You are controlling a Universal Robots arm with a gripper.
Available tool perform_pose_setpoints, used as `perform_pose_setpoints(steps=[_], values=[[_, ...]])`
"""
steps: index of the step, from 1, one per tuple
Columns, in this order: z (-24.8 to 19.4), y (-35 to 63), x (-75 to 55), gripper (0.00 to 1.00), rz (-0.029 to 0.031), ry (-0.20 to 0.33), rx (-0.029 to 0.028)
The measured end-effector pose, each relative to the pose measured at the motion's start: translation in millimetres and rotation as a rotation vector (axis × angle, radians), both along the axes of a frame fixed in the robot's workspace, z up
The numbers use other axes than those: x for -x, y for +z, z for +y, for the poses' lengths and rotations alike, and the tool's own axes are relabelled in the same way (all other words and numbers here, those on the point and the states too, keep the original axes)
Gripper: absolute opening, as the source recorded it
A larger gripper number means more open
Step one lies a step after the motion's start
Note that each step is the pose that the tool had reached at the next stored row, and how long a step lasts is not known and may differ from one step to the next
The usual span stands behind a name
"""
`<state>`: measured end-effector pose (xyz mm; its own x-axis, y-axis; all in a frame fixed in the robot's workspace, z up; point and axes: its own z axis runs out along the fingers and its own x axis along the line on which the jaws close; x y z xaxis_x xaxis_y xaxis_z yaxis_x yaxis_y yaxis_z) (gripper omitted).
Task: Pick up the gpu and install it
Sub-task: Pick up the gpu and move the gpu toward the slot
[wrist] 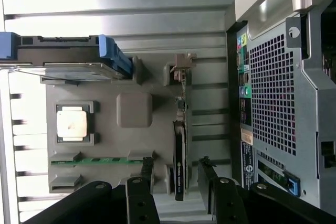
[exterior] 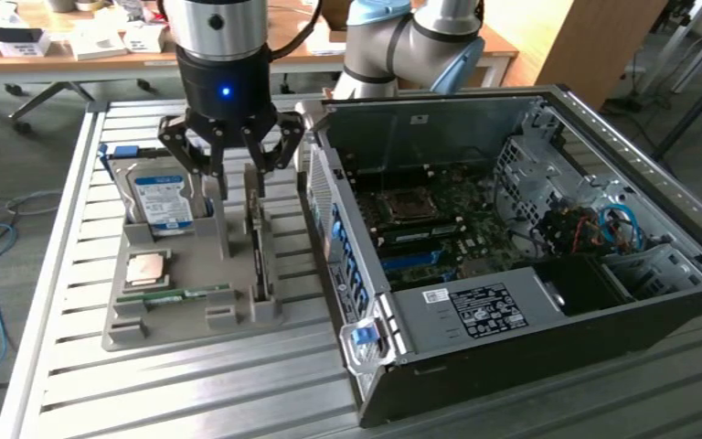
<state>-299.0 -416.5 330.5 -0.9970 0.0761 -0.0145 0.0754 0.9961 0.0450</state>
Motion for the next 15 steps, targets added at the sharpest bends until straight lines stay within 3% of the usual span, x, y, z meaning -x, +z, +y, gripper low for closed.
perform_pose_setpoints(steps=[9,15], values=[[-0.5,-2.5,0.1,0.47,-0.0001,0.000,-0.0001],[-6.9,-2.4,0.0,0.47,0.0001,0.000,-0.0020]])
